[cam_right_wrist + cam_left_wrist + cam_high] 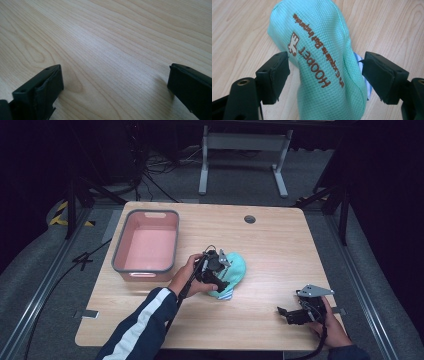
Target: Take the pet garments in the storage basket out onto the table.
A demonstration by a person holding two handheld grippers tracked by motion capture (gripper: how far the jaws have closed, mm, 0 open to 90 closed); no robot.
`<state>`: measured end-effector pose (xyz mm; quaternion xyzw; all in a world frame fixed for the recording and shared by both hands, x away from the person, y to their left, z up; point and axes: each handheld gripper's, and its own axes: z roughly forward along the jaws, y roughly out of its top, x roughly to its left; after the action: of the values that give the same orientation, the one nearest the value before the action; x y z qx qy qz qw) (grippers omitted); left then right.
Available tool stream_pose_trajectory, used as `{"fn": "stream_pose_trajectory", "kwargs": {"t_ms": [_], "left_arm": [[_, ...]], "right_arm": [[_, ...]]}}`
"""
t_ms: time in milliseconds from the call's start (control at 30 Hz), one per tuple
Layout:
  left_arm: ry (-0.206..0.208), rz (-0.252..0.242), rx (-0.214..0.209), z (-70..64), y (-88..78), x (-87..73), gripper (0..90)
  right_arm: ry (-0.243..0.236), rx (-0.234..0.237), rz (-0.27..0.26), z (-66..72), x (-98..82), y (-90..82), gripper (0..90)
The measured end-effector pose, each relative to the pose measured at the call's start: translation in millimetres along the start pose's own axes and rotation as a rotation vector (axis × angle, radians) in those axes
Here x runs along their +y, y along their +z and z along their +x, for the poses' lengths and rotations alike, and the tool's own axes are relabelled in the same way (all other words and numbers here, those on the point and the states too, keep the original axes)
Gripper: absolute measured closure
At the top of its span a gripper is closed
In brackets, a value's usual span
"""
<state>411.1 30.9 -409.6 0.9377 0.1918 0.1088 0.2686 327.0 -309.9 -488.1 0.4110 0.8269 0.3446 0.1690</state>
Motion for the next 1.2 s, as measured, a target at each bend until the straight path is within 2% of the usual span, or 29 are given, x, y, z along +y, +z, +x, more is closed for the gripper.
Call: {"fn": "stream_pose_trajectory", "kwargs": {"t_ms": [500,800,1100,1200], "left_arm": [[0.055,0.008,0.017,-6.2,-21.1,-7.0,21.6],[0.084,0.022,0.037,-11.2,-35.0,-19.4,21.8],[0.145,0.056,0.042,-17.1,-48.2,-36.3,21.3],[0.148,0.062,0.049,-17.5,-50.6,-42.0,21.4]], "right_arm": [[0.001,-0.001,0.0,0.1,0.0,0.0,0.4],[0.0,-0.001,0.0,0.1,0.0,0.0,0.4],[0.001,0.0,0.0,0.1,0.0,0.0,0.5],[0.001,0.0,0.0,0.1,0.0,0.0,0.5]]}}
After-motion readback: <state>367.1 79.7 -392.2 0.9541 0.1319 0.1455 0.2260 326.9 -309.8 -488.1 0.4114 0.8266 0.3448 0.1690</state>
